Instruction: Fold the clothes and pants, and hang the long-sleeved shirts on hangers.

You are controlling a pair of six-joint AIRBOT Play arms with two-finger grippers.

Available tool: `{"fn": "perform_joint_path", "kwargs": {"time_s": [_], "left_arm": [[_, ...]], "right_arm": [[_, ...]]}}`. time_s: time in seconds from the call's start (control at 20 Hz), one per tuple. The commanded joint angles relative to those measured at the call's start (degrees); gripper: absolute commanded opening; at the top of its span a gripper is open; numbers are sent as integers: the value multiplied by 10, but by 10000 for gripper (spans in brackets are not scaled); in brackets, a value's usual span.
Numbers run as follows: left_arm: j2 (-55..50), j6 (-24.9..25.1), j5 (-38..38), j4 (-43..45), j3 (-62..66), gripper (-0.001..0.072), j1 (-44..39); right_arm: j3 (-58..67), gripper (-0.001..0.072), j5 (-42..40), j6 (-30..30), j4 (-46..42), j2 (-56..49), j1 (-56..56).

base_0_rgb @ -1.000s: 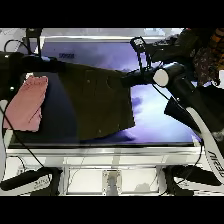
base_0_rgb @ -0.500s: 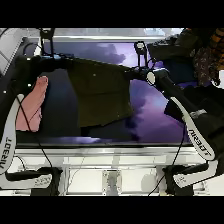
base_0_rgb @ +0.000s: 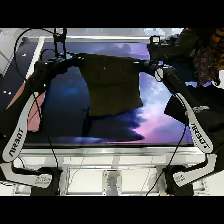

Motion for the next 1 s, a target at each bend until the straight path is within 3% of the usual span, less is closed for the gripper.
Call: {"fn": "perform_joint_path", "kwargs": {"time_s": [0.0,0.2,0.3,0.55,0.65,0.95], "left_arm": [[-5,14,58,-8,1,10,-3],[6,80,218,-8,0,10,-41],[7,78,289,-7,-1,9,-62],[47,54,336,-1,-52,9,-70],[69,75,356,-1,-84,10,-73],[75,76,437,-2,-129,12,-75]], "right_arm": [[2,8,102,-44,16,0,-6],[2,8,200,-72,11,9,-8],[2,8,276,-80,16,8,-15],[-10,9,445,-110,40,8,-47],[-27,10,476,-112,59,8,-61],[-79,13,521,-118,68,7,-64]]}}
